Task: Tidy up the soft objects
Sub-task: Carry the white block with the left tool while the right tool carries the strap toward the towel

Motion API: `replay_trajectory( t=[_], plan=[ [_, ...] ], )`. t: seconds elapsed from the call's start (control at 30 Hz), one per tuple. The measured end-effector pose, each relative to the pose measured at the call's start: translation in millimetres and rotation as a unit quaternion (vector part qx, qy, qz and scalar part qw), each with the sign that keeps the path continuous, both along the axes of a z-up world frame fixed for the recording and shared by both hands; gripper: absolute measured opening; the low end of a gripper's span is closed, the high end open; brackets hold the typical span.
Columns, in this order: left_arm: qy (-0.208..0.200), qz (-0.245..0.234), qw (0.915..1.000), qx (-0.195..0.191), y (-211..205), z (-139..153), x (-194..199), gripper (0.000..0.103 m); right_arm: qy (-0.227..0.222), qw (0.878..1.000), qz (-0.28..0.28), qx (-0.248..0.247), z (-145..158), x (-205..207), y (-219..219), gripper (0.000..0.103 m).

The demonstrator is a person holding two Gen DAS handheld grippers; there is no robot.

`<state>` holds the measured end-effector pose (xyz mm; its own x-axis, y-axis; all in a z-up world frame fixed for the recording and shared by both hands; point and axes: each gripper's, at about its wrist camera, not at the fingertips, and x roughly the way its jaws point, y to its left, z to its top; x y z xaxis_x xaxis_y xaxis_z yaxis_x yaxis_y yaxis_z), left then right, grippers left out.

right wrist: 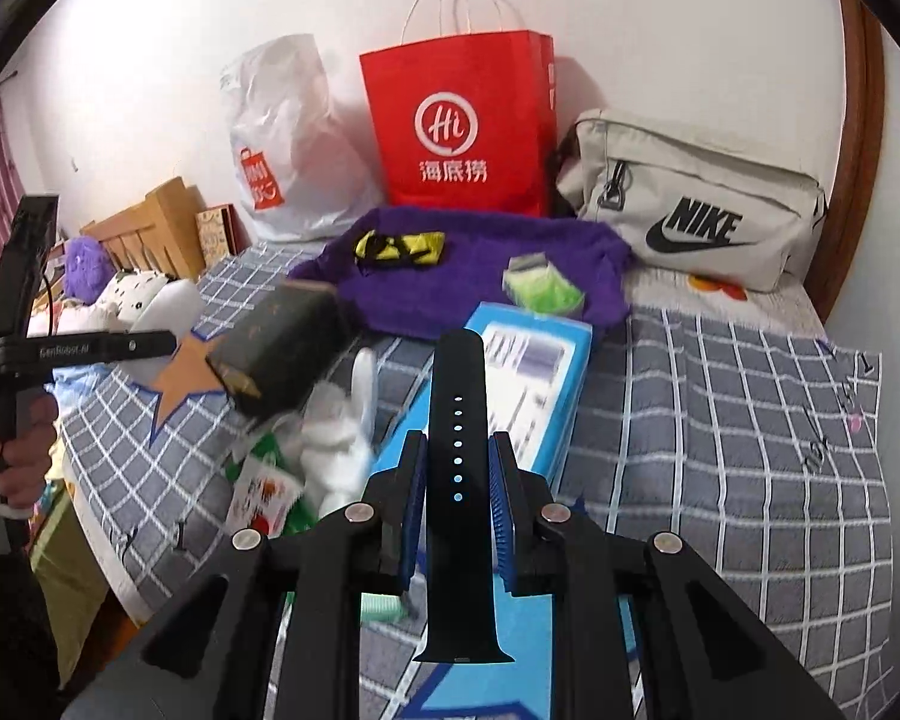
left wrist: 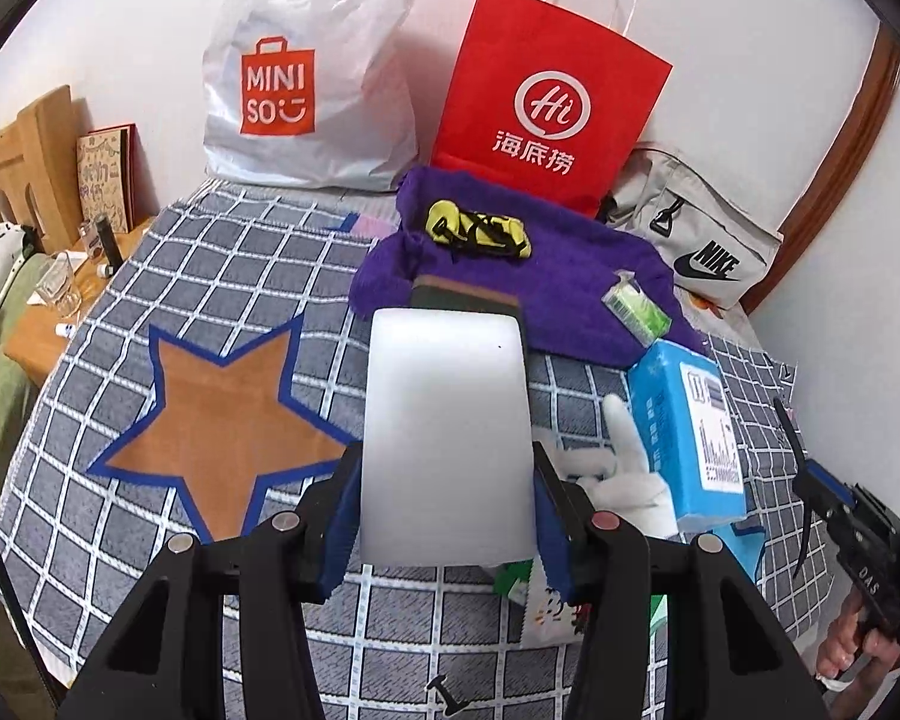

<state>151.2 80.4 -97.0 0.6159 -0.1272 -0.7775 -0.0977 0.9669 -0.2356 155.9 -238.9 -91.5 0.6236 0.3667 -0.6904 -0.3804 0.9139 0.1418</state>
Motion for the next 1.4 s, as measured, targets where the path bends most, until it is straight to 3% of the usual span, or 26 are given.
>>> replay_trajectory(
  t=[0.8,1.4],
  plan=[
    [-0.006,-0.021,0.9997,0.007,-21,22,70,0.048,-0.019,1.0,0.002,0.001,28,93,22,0.02],
    [0.012,-0.016,0.9998,-0.007,-10,5,138,0.049,-0.009,1.0,-0.018,-0.014,11,161,18,0.02]
  ],
)
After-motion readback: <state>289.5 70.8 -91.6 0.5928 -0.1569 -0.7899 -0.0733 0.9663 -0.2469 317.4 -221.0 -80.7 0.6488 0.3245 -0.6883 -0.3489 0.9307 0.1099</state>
